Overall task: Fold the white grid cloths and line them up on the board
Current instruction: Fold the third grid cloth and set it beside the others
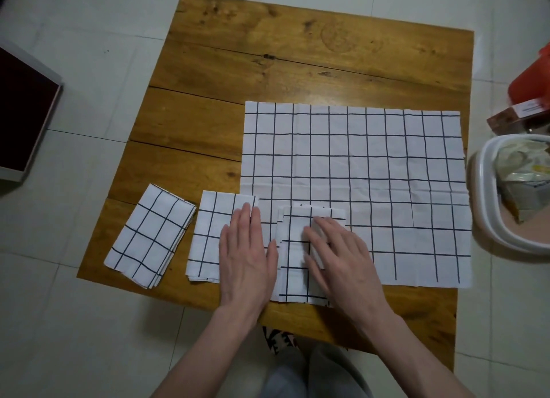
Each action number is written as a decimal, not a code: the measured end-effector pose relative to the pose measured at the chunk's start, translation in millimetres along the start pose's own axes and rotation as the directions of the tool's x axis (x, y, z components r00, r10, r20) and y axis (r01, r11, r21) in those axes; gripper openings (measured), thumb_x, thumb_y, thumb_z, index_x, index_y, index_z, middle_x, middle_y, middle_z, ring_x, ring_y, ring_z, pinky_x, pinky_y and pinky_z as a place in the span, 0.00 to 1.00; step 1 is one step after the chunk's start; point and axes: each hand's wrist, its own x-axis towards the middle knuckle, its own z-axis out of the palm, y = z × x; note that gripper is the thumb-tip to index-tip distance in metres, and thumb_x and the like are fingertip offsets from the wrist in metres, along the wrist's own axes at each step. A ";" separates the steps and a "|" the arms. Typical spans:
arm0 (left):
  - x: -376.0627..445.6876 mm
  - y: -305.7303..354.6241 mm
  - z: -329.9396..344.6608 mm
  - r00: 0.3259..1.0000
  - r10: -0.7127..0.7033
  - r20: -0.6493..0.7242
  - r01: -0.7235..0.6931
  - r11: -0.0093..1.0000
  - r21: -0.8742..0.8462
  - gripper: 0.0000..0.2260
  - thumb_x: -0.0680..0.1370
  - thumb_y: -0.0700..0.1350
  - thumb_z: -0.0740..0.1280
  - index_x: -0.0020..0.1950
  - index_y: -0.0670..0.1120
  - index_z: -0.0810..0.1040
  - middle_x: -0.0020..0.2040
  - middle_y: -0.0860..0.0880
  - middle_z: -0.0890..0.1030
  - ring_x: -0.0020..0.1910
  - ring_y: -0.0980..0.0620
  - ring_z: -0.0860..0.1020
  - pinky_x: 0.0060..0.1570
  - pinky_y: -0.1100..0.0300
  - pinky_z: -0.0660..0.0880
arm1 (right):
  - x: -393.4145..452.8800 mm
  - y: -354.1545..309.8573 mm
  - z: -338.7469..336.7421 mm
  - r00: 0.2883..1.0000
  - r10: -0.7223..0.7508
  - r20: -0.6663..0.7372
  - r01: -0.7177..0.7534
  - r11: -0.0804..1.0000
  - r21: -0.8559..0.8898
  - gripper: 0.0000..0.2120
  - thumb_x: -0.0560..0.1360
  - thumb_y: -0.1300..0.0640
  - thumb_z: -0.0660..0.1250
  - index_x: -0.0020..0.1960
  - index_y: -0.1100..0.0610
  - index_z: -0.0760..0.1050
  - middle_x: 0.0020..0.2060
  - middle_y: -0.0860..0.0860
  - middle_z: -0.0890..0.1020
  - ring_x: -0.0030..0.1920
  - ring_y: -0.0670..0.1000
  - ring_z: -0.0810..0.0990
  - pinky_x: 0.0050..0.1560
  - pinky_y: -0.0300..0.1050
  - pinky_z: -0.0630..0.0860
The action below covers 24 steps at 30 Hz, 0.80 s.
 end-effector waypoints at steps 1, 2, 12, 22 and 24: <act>1.2 -3.5 1.3 1.000 -0.005 0.018 0.005 1.000 0.001 0.30 0.86 0.57 0.48 0.84 0.44 0.51 0.85 0.43 0.54 0.84 0.46 0.53 0.80 0.44 0.58 | 1.6 -4.5 2.7 1.000 -0.011 0.029 0.011 1.000 -0.018 0.27 0.85 0.44 0.59 0.81 0.53 0.65 0.81 0.56 0.64 0.83 0.56 0.59 0.79 0.58 0.63; 1.7 -6.6 2.4 0.999 -0.004 0.035 0.004 1.000 0.002 0.30 0.86 0.57 0.47 0.85 0.44 0.50 0.85 0.44 0.53 0.84 0.46 0.51 0.81 0.44 0.57 | 4.1 -7.6 4.3 0.998 -0.014 0.055 0.016 0.999 -0.037 0.30 0.85 0.41 0.56 0.83 0.51 0.60 0.83 0.55 0.59 0.84 0.56 0.53 0.81 0.60 0.58; -12.0 -26.3 1.5 0.996 0.009 0.090 -0.010 1.000 0.019 0.31 0.85 0.59 0.44 0.84 0.44 0.54 0.85 0.45 0.55 0.84 0.46 0.54 0.81 0.45 0.58 | 22.8 -11.9 9.3 0.984 0.067 0.165 -0.047 0.992 -0.118 0.37 0.82 0.32 0.53 0.85 0.48 0.53 0.83 0.53 0.61 0.83 0.59 0.57 0.80 0.66 0.55; -30.2 11.5 4.1 0.949 0.314 0.033 -0.315 0.946 0.071 0.29 0.86 0.55 0.51 0.83 0.42 0.56 0.84 0.41 0.56 0.84 0.43 0.54 0.80 0.43 0.56 | 19.8 -10.7 -0.4 0.997 0.079 0.024 -0.078 0.997 -0.007 0.28 0.87 0.42 0.49 0.83 0.52 0.61 0.81 0.52 0.64 0.82 0.53 0.60 0.81 0.60 0.57; -34.6 18.6 8.8 0.918 0.391 0.059 -0.395 0.914 0.090 0.28 0.85 0.54 0.50 0.83 0.42 0.59 0.83 0.41 0.59 0.83 0.43 0.56 0.81 0.44 0.56 | 26.2 -1.8 -6.8 0.994 0.107 -0.005 -0.107 0.994 0.022 0.26 0.87 0.45 0.47 0.82 0.53 0.64 0.82 0.51 0.64 0.83 0.51 0.59 0.81 0.59 0.56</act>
